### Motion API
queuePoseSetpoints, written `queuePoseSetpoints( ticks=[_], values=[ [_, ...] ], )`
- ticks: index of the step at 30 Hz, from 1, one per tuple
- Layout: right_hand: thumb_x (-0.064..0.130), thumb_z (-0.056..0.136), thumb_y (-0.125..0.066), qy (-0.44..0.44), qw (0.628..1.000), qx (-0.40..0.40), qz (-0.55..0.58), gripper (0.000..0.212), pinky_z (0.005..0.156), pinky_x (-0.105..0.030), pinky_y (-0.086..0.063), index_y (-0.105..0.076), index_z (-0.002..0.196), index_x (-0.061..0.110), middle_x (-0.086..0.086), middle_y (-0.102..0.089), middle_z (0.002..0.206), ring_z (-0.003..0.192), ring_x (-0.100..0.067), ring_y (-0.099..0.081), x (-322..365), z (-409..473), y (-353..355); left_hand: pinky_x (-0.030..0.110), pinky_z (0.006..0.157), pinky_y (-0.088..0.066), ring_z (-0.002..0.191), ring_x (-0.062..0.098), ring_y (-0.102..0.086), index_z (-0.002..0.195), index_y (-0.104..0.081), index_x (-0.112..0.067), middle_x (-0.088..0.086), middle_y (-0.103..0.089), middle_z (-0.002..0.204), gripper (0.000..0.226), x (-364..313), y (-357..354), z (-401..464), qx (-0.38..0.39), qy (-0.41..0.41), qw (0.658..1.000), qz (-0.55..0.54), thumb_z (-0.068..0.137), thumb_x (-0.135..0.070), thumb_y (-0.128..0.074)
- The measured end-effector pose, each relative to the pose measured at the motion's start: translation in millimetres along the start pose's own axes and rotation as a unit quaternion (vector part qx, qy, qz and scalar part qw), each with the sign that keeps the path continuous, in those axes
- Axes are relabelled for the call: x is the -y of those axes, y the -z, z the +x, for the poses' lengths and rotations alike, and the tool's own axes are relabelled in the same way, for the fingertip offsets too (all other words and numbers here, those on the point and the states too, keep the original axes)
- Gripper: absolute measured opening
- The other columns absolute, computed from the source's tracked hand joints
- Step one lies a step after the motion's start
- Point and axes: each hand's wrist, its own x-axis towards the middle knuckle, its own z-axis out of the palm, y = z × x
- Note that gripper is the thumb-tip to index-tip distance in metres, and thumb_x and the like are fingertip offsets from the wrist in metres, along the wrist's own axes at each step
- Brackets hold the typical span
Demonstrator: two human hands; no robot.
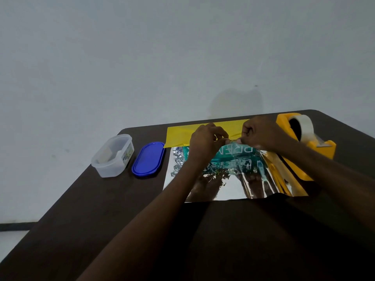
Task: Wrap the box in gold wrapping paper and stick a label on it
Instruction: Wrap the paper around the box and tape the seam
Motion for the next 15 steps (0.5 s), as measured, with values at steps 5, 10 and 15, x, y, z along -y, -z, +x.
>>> queuePoseSetpoints(
  ticks=[5,10,15],
  values=[
    [0.025,0.075,-0.083,-0.002,1.000,-0.010,-0.017,0.027,0.054,-0.025,-0.038,-0.067,0.065,0.006,-0.002,-0.062,0.059,0.057,-0.015,-0.055,-2.7,-1.0,1.4,0.030,0.065,-0.050,0.071,0.007,-0.061,0.085,-0.077,-0.028,-0.008,-0.068,0.082,0.011,0.5,-0.1,-0.3,0.003,0.001,1.000,-0.006,0.077,-0.036,-0.078],
    [0.048,0.073,-0.080,-0.041,0.993,-0.031,-0.107,0.054,0.053,-0.028,-0.037,-0.060,0.058,0.000,-0.012,-0.058,0.055,0.054,-0.020,-0.053,-8.3,-2.2,2.5,0.028,0.064,-0.048,0.069,0.007,-0.061,0.085,-0.078,-0.027,-0.008,-0.068,0.082,0.009,-0.3,1.6,0.3,0.007,-0.002,1.000,-0.008,0.078,-0.032,-0.079],
    [0.057,0.070,-0.079,-0.103,0.982,-0.046,-0.154,0.059,0.050,-0.025,-0.030,-0.045,0.055,0.011,-0.004,-0.049,0.057,0.056,-0.019,-0.050,-10.4,-9.8,12.6,0.027,0.063,-0.047,0.069,0.007,-0.060,0.084,-0.078,-0.026,-0.007,-0.068,0.082,0.007,1.5,1.6,1.2,0.012,0.000,1.000,-0.021,0.078,-0.029,-0.079]
  ],
)
